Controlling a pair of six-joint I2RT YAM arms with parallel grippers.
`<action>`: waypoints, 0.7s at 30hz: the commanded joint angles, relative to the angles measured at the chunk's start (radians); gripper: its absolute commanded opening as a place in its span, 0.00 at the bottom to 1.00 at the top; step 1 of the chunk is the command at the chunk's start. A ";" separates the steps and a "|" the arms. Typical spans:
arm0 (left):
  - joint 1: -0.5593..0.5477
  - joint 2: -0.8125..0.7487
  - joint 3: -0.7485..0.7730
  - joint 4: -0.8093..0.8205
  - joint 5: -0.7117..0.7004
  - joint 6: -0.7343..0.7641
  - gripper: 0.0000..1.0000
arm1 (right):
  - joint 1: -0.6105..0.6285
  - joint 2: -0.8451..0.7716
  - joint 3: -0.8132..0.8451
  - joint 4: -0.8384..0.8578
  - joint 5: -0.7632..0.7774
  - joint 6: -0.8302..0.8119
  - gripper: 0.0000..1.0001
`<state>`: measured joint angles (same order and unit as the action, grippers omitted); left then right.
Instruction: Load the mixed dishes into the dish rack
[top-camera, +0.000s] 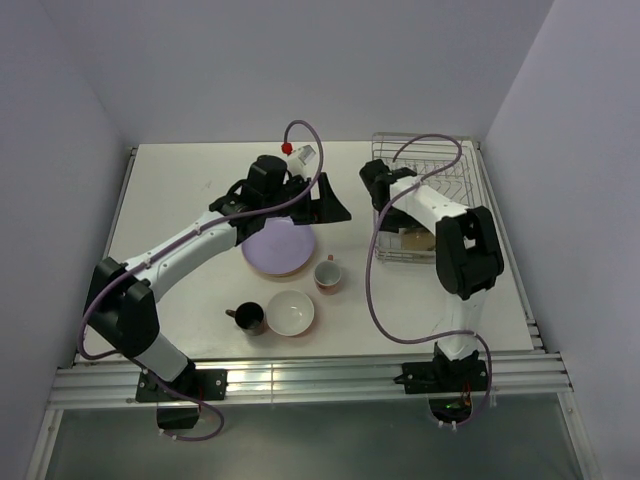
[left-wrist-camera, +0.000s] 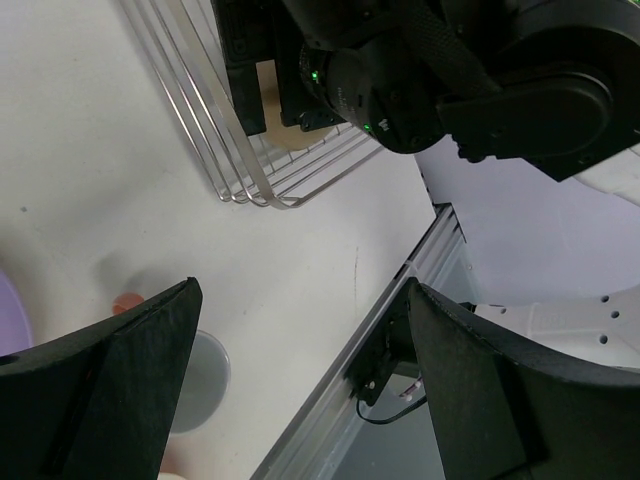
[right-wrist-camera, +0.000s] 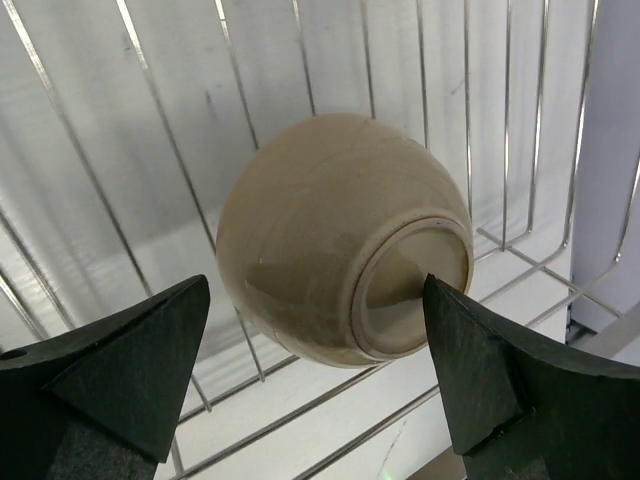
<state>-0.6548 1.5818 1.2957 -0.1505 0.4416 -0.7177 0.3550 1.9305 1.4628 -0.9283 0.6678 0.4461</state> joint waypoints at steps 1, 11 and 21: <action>0.004 -0.063 -0.012 -0.018 -0.030 0.023 0.91 | 0.001 -0.079 -0.027 0.074 -0.129 -0.007 0.94; 0.004 -0.123 -0.041 -0.078 -0.086 0.021 0.91 | 0.004 -0.160 -0.081 0.088 -0.158 0.013 0.93; 0.003 -0.155 -0.059 -0.103 -0.106 0.023 0.91 | 0.036 -0.309 -0.151 0.089 -0.155 0.043 0.90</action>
<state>-0.6548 1.4612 1.2304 -0.2604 0.3492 -0.7177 0.3717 1.6993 1.3293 -0.8417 0.4965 0.4583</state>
